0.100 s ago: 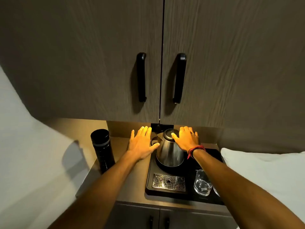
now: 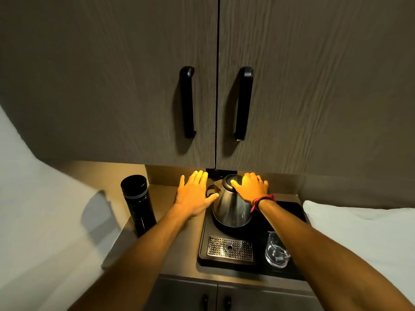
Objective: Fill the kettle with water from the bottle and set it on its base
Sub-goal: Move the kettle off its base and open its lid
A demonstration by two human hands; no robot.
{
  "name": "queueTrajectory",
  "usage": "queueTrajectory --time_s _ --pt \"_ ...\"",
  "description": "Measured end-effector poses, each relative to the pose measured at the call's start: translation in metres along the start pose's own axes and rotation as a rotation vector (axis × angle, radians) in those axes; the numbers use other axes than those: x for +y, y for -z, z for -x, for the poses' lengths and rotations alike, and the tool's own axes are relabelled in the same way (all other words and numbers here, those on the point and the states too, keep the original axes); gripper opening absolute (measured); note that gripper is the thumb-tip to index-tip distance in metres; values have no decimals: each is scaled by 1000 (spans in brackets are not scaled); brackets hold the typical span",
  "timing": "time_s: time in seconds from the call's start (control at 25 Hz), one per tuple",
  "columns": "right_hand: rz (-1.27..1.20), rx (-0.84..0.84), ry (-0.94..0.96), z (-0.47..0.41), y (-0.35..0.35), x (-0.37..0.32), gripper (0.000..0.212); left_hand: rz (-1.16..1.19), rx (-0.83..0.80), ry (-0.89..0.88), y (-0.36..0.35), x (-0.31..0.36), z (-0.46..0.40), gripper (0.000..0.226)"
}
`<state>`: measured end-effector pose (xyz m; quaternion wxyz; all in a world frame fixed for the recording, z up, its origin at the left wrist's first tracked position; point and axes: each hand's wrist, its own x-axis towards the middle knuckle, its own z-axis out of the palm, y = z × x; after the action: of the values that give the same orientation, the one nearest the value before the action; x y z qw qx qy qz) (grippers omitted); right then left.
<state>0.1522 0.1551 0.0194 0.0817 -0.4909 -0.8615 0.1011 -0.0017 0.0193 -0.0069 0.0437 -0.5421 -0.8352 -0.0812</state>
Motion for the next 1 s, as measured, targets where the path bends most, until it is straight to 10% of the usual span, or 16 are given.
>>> queueTrajectory --time_s 0.32,0.48,1.0 --pt "-183 -15 -17 -16 -7 -11 26 -17 -11 -14 -9 -10 -25 89" --pt "-339 -375 -291 -10 -11 28 21 -13 8 -14 -6 -19 -29 88" --pt "-586 -10 -187 -15 2 27 45 -114 -34 175 47 -84 -8 81"
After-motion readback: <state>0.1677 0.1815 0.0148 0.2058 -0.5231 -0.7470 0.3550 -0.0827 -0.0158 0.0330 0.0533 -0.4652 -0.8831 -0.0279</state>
